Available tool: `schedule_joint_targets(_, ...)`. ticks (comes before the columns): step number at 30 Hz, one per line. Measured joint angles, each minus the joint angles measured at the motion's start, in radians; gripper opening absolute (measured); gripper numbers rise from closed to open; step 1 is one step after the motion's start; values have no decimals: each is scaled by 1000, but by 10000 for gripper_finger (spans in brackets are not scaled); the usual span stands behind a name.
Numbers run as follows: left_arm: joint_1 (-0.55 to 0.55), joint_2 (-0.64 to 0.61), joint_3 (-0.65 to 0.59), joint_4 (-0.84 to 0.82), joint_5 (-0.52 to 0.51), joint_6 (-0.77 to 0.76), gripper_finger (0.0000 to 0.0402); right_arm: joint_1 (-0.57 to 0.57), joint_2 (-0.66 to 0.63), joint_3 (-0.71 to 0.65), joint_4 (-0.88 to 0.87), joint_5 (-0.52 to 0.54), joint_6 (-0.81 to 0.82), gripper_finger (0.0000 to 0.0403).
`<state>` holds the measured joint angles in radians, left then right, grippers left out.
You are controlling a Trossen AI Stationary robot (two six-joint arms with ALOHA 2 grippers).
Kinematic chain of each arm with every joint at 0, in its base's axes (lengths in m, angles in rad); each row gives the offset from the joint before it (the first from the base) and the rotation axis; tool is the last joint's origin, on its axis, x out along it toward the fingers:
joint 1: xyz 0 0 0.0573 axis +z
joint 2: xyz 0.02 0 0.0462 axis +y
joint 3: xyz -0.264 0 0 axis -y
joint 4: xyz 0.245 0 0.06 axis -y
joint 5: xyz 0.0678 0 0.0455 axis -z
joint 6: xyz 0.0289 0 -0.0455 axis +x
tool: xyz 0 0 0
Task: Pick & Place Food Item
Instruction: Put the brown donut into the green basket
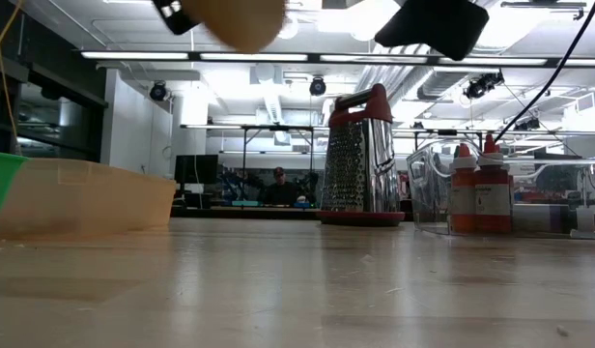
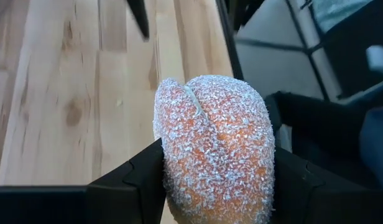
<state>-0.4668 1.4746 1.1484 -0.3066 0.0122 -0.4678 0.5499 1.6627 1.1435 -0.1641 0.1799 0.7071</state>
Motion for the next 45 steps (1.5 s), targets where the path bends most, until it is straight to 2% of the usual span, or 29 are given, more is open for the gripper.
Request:
schedule_joint_targets(4,-16,0,0,-77,14,-1,199,0,0,0,31,0,0,348)
schedule_joint_targets(9,-70,-12,0,-87,9,-4,199,0,0,0,30,0,0,348)
schedule_joint_targets(15,-136,-78,0,-224,-98,-29,199,0,0,0,28,0,0,348)
schedule_joint_targets(20,-163,-156,-41,-315,-124,-139,199,0,0,0,29,0,0,348)
schedule_joint_targets(23,-169,-213,-120,-310,-128,-236,199,0,0,0,29,0,0,348)
schedule_joint_targets(27,-215,-287,-224,-259,-194,-369,199,0,0,0,30,0,0,348)
schedule_joint_targets(32,-305,-334,-278,-242,-265,-459,199,0,0,0,33,0,0,348)
schedule_joint_targets(39,-385,-345,-303,-247,-276,-419,199,0,0,0,33,0,0,348)
schedule_joint_targets(45,-385,-346,-315,-263,-257,-366,199,0,0,0,34,0,0,348)
